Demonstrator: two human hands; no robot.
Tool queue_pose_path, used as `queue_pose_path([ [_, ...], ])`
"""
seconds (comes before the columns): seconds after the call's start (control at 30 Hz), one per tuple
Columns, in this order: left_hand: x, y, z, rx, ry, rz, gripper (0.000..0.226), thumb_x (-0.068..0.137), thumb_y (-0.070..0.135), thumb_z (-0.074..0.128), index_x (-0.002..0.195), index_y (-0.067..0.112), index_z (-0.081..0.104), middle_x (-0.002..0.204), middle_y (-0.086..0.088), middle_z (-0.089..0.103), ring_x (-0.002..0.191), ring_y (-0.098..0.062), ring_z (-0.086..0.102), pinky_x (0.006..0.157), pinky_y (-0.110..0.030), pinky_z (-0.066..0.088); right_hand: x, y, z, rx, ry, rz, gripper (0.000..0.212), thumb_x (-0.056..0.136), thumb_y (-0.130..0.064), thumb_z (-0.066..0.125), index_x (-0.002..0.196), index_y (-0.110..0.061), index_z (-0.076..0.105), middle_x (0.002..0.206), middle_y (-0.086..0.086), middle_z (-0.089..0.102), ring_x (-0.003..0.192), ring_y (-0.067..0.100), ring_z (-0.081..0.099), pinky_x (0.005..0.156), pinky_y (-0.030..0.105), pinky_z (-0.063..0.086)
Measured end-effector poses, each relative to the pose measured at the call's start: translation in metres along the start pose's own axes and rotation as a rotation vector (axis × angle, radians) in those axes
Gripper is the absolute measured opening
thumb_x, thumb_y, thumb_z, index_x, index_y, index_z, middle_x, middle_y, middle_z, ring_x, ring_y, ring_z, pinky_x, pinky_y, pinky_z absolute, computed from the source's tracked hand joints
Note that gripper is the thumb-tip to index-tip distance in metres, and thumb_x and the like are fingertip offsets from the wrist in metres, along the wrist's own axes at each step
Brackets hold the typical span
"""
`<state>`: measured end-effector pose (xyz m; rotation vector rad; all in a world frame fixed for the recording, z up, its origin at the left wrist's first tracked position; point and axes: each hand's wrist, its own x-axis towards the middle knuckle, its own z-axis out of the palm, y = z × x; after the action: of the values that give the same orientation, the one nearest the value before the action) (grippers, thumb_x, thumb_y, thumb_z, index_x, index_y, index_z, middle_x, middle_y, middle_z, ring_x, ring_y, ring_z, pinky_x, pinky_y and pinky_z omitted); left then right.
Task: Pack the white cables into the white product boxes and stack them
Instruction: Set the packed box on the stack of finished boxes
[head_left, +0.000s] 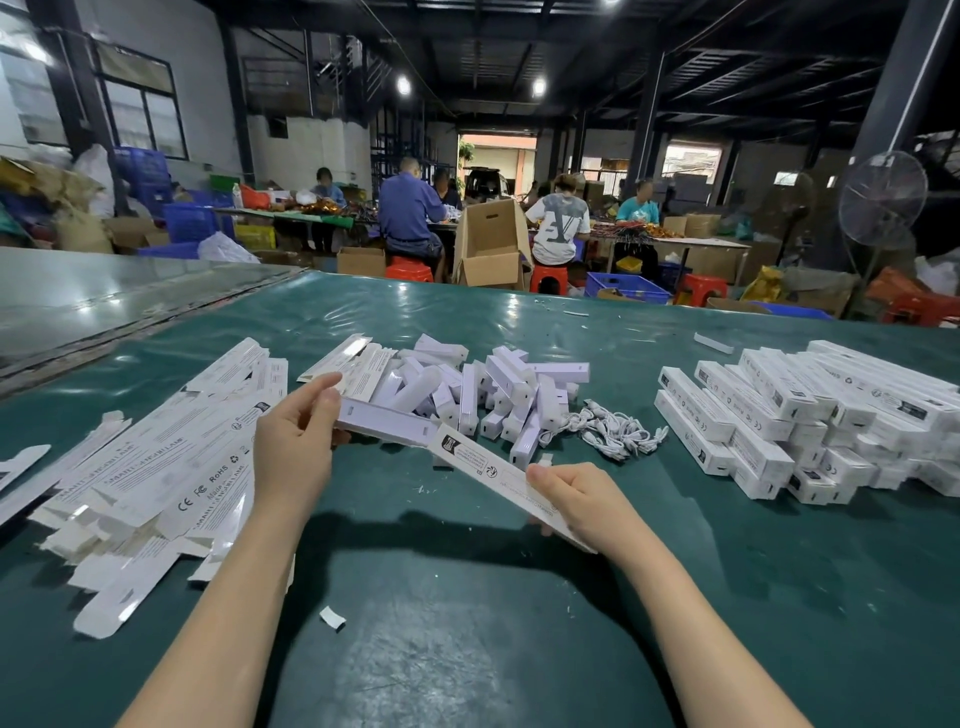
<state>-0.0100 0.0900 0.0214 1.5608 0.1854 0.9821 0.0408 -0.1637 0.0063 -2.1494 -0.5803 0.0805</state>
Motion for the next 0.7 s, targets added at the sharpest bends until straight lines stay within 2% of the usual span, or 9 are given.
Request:
queue_pose_path([
  [0.1,-0.001,0.002,-0.001,-0.017,-0.047,-0.019,0.026,0.096,0.015,0.047,0.097,0.037,0.061,0.073,-0.004,0.059,0.068,-0.024,0.053,0.074,-0.038,0.048,-0.002,-0.002,-0.001,0.059,-0.016,-0.017,0.066,0.077,-0.059,0.047,0.074,0.007,0.053,0.061,0.011,0.043,0.041,0.007,0.033,0.045,0.02,0.022],
  [0.17,-0.004,0.003,0.001,0.004,-0.054,-0.006,0.024,0.096,0.017,0.046,0.097,0.037,0.06,0.071,-0.007,0.057,0.063,-0.019,0.05,0.072,-0.038,0.046,-0.002,-0.001,-0.002,0.094,-0.035,-0.014,0.065,0.075,-0.06,0.049,0.076,0.005,0.054,0.062,0.011,0.045,0.048,0.012,0.038,0.05,0.024,0.025],
  [0.2,-0.005,0.003,0.003,0.019,-0.043,0.008,0.02,0.096,0.018,0.047,0.097,0.034,0.059,0.071,-0.008,0.057,0.062,-0.019,0.051,0.071,-0.037,0.045,-0.002,0.0,-0.002,0.111,-0.053,-0.011,0.059,0.079,-0.057,0.052,0.078,0.002,0.058,0.063,0.01,0.048,0.052,0.015,0.044,0.054,0.027,0.028],
  [0.27,-0.006,0.004,0.004,0.025,-0.007,0.011,0.006,0.094,0.022,0.049,0.099,0.025,0.051,0.07,-0.007,0.06,0.063,-0.02,0.054,0.07,-0.036,0.044,-0.002,0.001,-0.004,0.141,-0.086,-0.01,0.033,0.085,-0.045,0.058,0.069,-0.018,0.066,0.061,0.005,0.058,0.056,0.018,0.054,0.06,0.028,0.037],
  [0.33,-0.007,0.005,0.004,0.033,-0.019,0.013,0.011,0.093,0.024,0.052,0.1,0.022,0.045,0.074,-0.005,0.064,0.064,-0.021,0.055,0.07,-0.037,0.043,-0.002,0.0,-0.003,0.148,-0.083,-0.012,0.03,0.086,-0.04,0.06,0.059,-0.03,0.066,0.058,-0.001,0.064,0.053,0.014,0.057,0.06,0.021,0.042],
  [0.47,-0.016,0.008,0.016,0.149,-0.114,0.055,0.014,0.091,0.022,0.054,0.088,0.029,0.042,0.086,0.003,0.068,0.057,-0.002,0.052,0.057,-0.024,0.04,-0.004,-0.004,-0.002,0.095,-0.067,-0.005,0.038,0.087,-0.037,0.059,0.052,-0.025,0.064,0.052,0.001,0.062,0.045,0.005,0.048,0.053,0.014,0.037],
  [0.57,-0.025,0.013,0.031,0.024,-0.123,-0.029,0.016,0.09,0.019,0.056,0.082,0.027,0.045,0.091,-0.008,0.068,0.07,-0.019,0.057,0.065,-0.032,0.046,-0.005,-0.004,-0.003,0.129,-0.029,-0.02,0.038,0.087,-0.035,0.06,0.057,-0.013,0.062,0.057,0.007,0.051,0.052,0.011,0.032,0.053,0.023,0.026],
  [0.63,-0.032,0.016,0.039,0.043,-0.159,-0.019,0.016,0.09,0.019,0.056,0.078,0.027,0.05,0.097,-0.003,0.066,0.078,-0.015,0.059,0.075,-0.033,0.046,-0.004,-0.006,-0.001,0.204,0.019,-0.012,0.039,0.087,-0.032,0.061,0.051,-0.017,0.061,0.054,0.004,0.053,0.051,0.012,0.036,0.055,0.025,0.029],
  [0.7,-0.039,0.019,0.047,0.088,-0.24,-0.021,0.018,0.09,0.019,0.055,0.073,0.027,0.053,0.097,0.004,0.059,0.079,-0.003,0.054,0.077,-0.024,0.043,-0.005,-0.011,0.0,0.288,0.043,0.005,0.04,0.087,-0.03,0.061,0.048,-0.021,0.064,0.051,-0.003,0.059,0.048,0.01,0.049,0.055,0.02,0.038],
])
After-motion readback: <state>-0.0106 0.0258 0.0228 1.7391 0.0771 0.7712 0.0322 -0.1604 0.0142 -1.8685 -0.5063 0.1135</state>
